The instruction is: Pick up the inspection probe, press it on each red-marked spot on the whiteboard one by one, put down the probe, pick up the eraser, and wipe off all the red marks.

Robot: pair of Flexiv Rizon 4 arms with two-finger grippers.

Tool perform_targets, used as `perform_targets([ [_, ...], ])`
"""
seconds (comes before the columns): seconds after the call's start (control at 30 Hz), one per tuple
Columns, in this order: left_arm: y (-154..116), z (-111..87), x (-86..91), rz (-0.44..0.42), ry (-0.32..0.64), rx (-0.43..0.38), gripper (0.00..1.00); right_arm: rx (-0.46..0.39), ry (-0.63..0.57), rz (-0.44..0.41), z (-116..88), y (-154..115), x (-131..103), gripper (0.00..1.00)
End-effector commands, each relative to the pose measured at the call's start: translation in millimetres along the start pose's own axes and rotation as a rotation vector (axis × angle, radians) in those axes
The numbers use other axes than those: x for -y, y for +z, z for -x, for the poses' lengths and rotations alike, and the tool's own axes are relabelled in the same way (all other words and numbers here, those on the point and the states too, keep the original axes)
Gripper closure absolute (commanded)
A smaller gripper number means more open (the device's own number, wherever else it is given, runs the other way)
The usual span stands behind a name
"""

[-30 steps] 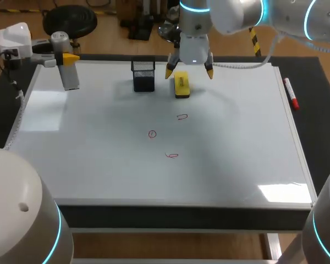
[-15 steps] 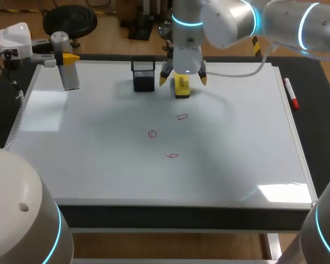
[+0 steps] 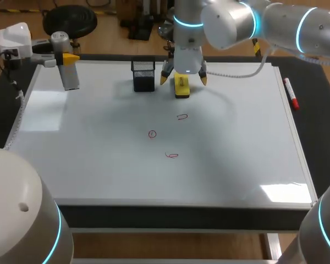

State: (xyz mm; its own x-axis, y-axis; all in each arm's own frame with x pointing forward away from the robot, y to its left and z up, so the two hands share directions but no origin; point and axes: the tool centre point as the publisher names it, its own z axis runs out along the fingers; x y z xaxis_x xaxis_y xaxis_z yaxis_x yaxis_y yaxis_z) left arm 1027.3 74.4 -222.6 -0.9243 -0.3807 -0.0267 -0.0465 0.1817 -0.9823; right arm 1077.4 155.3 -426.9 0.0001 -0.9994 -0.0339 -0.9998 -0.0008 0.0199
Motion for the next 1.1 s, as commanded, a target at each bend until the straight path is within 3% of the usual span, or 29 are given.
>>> perform_targets([
  [0.03,0,-0.8,0.7,-0.001,0.002,0.003,1.00,-0.008,-0.012,0.006,2,1,5,0.00],
  [0.2,0,-0.8,0.7,-0.001,0.002,0.003,1.00,-0.014,-0.010,0.007,1,3,7,0.00],
  [0.23,0,-0.8,0.7,-0.001,0.002,0.003,1.00,-0.014,-0.009,0.007,1,3,7,0.08],
  [0.27,0,-0.8,0.7,-0.001,0.002,0.003,1.00,-0.013,-0.009,0.008,1,3,7,0.21],
  [0.3,0,-0.8,0.7,-0.001,0.002,0.003,1.00,-0.013,-0.011,0.009,1,3,8,0.43],
  [0.33,0,-0.8,0.7,-0.001,0.002,0.003,1.00,-0.013,-0.010,0.010,1,3,8,0.58],
  [0.37,0,-0.8,0.7,-0.001,0.002,0.003,1.00,-0.009,-0.009,0.013,1,3,8,1.00],
  [0.77,0,-0.8,0.7,-0.001,0.002,0.003,1.00,-0.021,0.090,-0.032,-15,-23,5,1.00],
  [1.1,0,-0.8,0.7,-0.001,0.002,0.003,1.00,-0.051,0.361,-0.068,-78,-36,1,1.00],
])
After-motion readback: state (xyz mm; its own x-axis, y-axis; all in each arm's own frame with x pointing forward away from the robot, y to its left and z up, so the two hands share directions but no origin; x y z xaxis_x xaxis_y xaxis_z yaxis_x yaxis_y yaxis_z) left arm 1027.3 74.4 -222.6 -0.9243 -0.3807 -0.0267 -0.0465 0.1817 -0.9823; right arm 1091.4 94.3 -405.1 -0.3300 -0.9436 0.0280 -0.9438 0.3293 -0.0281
